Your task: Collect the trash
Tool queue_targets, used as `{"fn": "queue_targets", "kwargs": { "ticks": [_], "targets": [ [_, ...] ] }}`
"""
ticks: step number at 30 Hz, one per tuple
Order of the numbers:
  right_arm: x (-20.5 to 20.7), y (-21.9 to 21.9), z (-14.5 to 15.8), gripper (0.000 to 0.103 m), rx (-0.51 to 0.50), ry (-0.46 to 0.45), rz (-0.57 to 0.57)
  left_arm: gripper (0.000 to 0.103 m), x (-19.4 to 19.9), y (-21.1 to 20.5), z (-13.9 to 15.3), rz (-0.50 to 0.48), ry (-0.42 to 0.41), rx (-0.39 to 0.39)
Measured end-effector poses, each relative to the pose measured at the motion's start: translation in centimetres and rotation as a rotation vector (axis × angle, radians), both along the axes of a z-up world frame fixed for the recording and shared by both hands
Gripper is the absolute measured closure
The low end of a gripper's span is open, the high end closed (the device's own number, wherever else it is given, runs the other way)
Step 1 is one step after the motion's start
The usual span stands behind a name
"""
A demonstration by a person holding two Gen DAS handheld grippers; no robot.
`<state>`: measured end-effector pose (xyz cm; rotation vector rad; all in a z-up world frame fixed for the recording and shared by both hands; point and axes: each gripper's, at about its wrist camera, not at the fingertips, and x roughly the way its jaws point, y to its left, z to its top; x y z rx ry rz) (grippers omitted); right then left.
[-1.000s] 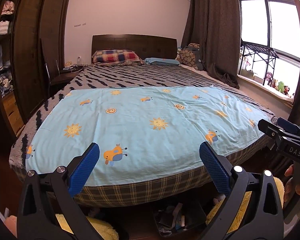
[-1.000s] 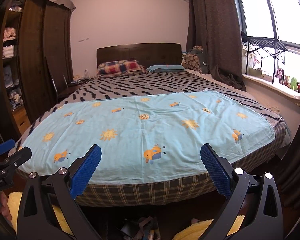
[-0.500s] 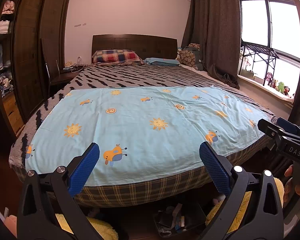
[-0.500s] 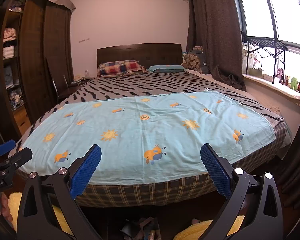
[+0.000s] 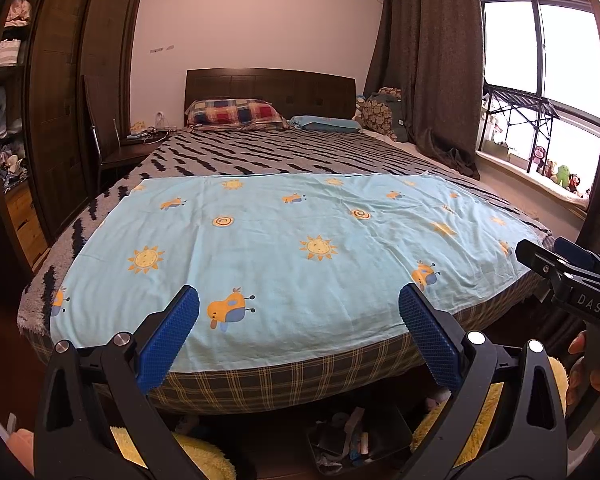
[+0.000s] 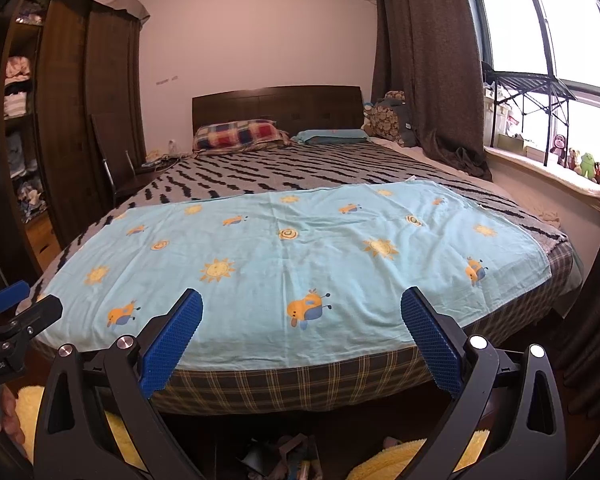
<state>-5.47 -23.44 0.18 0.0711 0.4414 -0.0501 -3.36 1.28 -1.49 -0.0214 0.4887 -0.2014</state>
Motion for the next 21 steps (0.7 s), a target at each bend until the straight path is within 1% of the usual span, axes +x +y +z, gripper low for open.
{"fn": "queue_targets", "kwargs": {
  "ticks": [21],
  "targets": [
    [0.2,0.06,-0.24,0.003,0.003,0.005,-0.003,0.008,0.21,-0.18,-0.16,0.011,0.008,-0.004]
  ]
}}
